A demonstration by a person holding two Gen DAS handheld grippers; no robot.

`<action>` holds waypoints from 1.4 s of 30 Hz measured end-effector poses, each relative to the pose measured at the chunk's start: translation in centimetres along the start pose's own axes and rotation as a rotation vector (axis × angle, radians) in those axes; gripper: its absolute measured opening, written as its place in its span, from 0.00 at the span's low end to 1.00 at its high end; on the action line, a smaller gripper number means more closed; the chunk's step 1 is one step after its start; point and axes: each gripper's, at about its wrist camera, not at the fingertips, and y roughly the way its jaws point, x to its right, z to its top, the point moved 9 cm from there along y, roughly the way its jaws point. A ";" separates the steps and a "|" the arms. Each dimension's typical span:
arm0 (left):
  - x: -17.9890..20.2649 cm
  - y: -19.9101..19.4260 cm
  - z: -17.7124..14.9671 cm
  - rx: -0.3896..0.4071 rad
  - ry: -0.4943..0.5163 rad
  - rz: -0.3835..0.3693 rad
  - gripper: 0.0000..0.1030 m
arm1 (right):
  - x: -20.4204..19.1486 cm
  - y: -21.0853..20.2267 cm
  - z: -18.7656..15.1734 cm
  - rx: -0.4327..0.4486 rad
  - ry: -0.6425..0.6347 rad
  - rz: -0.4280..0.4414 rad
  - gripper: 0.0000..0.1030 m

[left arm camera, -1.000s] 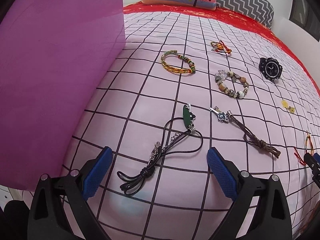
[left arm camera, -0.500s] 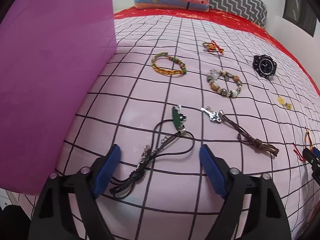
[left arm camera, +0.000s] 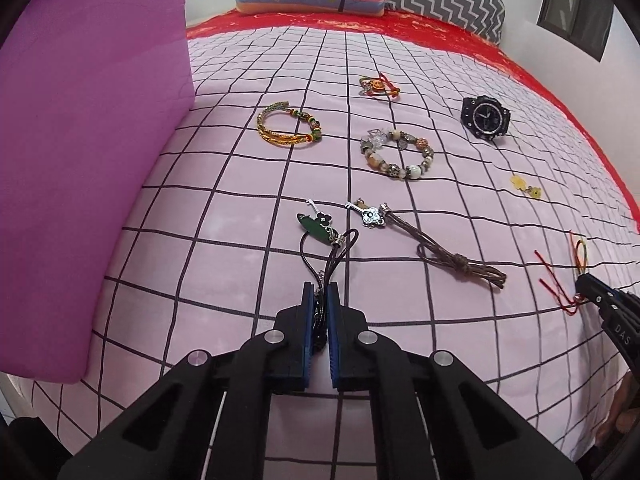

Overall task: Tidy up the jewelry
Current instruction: 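Carry the red-string bracelet and cord necklace into the basin and open both tools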

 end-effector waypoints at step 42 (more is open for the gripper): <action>-5.5 -20.3 8.9 0.246 -0.091 -0.050 0.06 | -16.9 -17.2 11.9 0.295 -0.154 0.365 0.06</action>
